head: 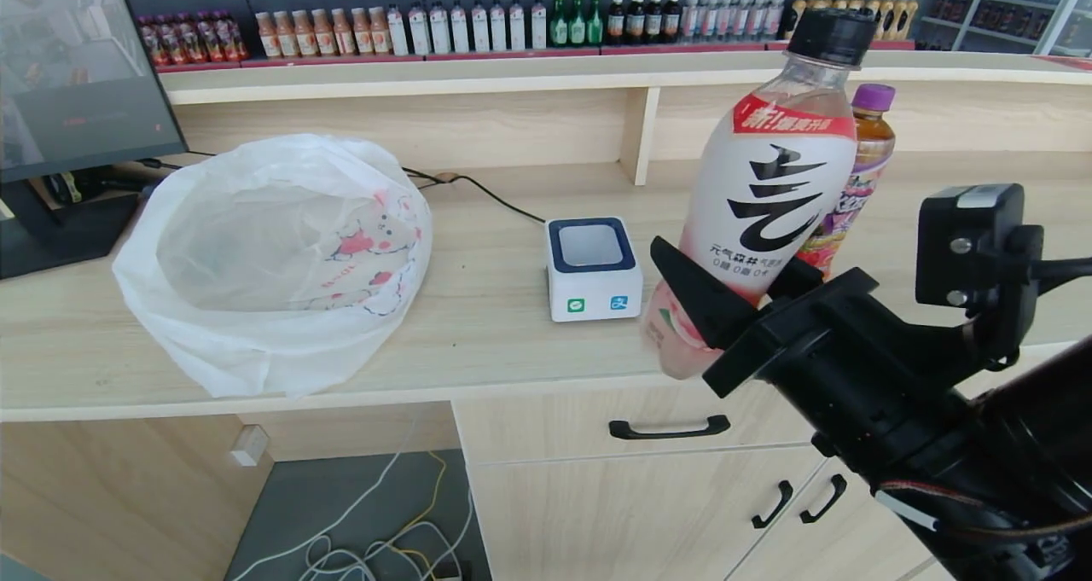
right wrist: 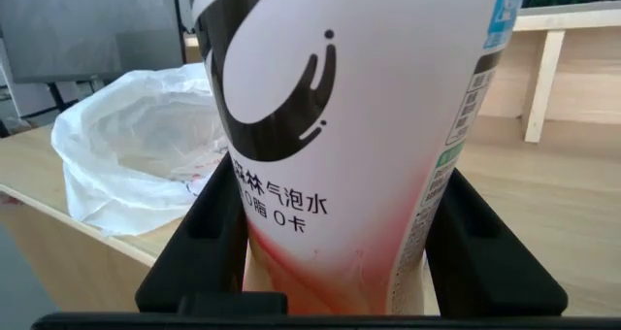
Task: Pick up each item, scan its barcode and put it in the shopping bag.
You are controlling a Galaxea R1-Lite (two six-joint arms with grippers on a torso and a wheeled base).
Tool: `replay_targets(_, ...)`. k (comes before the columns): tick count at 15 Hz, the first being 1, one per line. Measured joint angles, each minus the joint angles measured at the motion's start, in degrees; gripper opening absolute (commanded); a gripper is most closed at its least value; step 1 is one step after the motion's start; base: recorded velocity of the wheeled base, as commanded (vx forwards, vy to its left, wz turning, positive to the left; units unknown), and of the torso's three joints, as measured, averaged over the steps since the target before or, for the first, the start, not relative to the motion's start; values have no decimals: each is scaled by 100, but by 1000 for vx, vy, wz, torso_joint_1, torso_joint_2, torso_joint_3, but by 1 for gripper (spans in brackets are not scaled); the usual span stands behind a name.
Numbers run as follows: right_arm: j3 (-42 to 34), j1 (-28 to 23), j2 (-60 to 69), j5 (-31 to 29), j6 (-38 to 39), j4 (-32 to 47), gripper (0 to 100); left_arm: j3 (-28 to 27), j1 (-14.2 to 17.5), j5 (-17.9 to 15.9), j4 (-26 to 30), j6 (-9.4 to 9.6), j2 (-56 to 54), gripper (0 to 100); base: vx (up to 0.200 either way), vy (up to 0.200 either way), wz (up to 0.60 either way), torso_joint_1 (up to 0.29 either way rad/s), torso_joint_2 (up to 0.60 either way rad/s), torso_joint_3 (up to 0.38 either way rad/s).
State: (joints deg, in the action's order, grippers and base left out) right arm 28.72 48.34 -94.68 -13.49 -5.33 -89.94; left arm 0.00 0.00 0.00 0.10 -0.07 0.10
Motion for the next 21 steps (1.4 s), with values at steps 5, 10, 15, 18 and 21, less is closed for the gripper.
replay_targets(5, 182, -350, 6, -238, 60, 2, 0, 0, 0, 0, 0, 7, 0, 100, 0, 40, 0, 0, 1, 0)
replay_targets(10, 149, -545, 20, -251, 71, 22, 0, 0, 5, 0, -2, -13, 1, 100, 0, 200, 0, 5, 3, 2)
replay_targets(15, 24, -540, 22, -240, 68, 6, 0, 0, 10, 0, 1, -17, 0, 100, 0, 200, 0, 2, 0, 2)
replay_targets(18, -28, -538, 61, -240, 68, -2, 0, 0, -5, 0, 0, 0, 0, 100, 0, 0, 0, 0, 0, 0)
replay_targets(21, -45, -556, 116, -260, 71, -16, 0, 0, 2, 0, 0, 7, 0, 100, 0, 0, 0, 0, 0, 0)
